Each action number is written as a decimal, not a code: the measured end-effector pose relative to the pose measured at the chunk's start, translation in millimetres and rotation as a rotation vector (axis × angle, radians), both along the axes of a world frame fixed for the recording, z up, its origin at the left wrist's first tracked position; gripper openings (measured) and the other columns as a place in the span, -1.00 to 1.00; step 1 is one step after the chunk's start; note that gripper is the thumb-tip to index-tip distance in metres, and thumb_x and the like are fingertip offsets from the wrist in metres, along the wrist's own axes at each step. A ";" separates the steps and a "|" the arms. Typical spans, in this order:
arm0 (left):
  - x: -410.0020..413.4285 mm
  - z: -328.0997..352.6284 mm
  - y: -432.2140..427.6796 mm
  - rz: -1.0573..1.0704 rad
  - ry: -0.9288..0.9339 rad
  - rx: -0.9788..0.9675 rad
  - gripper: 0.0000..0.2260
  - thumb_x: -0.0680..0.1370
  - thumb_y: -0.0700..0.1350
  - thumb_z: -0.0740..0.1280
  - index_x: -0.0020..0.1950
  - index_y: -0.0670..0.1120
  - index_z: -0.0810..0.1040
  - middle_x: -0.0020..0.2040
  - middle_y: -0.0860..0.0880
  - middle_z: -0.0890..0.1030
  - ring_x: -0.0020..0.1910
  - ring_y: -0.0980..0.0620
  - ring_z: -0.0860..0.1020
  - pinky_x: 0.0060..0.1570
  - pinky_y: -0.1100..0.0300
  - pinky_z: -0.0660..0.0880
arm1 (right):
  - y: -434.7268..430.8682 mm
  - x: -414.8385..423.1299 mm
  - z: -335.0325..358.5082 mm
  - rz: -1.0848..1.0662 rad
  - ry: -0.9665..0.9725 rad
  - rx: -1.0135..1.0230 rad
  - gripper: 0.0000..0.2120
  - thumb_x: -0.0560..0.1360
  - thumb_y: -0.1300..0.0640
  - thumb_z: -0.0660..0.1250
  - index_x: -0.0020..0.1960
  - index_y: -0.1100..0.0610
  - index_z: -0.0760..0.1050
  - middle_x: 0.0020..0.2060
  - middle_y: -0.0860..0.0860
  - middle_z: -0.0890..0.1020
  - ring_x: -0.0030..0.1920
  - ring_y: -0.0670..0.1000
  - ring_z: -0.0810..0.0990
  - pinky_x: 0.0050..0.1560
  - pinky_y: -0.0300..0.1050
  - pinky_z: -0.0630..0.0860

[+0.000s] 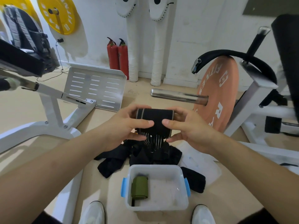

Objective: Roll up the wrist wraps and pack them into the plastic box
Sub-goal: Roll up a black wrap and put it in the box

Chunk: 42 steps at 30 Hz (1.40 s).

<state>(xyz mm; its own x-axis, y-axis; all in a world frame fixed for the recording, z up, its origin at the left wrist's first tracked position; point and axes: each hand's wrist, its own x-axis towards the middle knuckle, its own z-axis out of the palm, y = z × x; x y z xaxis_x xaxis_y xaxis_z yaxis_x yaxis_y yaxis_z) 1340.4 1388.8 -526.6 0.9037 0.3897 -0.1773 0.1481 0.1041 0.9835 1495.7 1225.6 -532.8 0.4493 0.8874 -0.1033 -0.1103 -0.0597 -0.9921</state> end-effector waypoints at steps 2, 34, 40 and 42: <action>-0.9 0.7 -1.1 -0.050 0.105 -0.010 -0.72 0.57 0.01 0.42 0.27 0.03 0.61 0.12 -0.05 0.70 0.02 -0.03 0.71 -0.16 0.12 0.62 | 0.7 0.7 -1.7 -0.033 -0.046 0.040 -0.65 0.50 0.34 0.44 0.26 0.18 0.56 0.16 0.22 0.64 0.03 0.15 0.72 -0.24 -0.07 0.67; -27.9 -50.1 -8.6 -0.041 -0.011 0.321 -0.34 0.36 -0.45 0.56 0.35 -0.02 0.48 0.26 -0.01 0.60 0.12 0.00 0.67 -0.03 0.20 0.63 | -3.9 -16.7 -28.6 0.221 -0.388 -0.219 -0.49 0.45 0.27 0.54 0.36 0.09 0.51 0.12 0.11 0.64 0.06 0.06 0.71 -0.16 0.07 0.71; -31.7 -108.8 -11.3 -0.021 0.110 0.314 -0.48 0.41 -0.45 0.52 0.30 -0.10 0.55 0.16 -0.05 0.65 -0.06 0.08 0.70 -0.05 0.22 0.64 | 1.4 -17.3 -85.6 0.139 -0.226 -0.435 -0.68 0.49 0.24 0.50 0.21 0.12 0.53 0.04 0.17 0.64 -0.03 0.12 0.72 -0.17 0.08 0.71; -28.2 -140.5 -8.8 0.004 0.150 0.340 -0.53 0.43 -0.37 0.54 0.27 -0.07 0.56 0.14 -0.01 0.65 -0.09 0.10 0.70 -0.05 0.20 0.65 | 7.1 -12.3 -112.7 0.114 -0.144 -0.509 -0.67 0.50 0.23 0.49 0.23 0.13 0.52 0.09 0.16 0.62 0.04 0.14 0.70 -0.17 0.06 0.70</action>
<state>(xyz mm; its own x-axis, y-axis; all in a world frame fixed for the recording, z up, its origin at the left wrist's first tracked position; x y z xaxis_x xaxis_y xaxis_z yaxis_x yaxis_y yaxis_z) 1312.2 1380.1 -667.1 0.8758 0.4526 -0.1679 0.2937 -0.2236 0.9294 1483.3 1232.7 -645.5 0.3941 0.7850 -0.4780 0.0596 -0.5409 -0.8390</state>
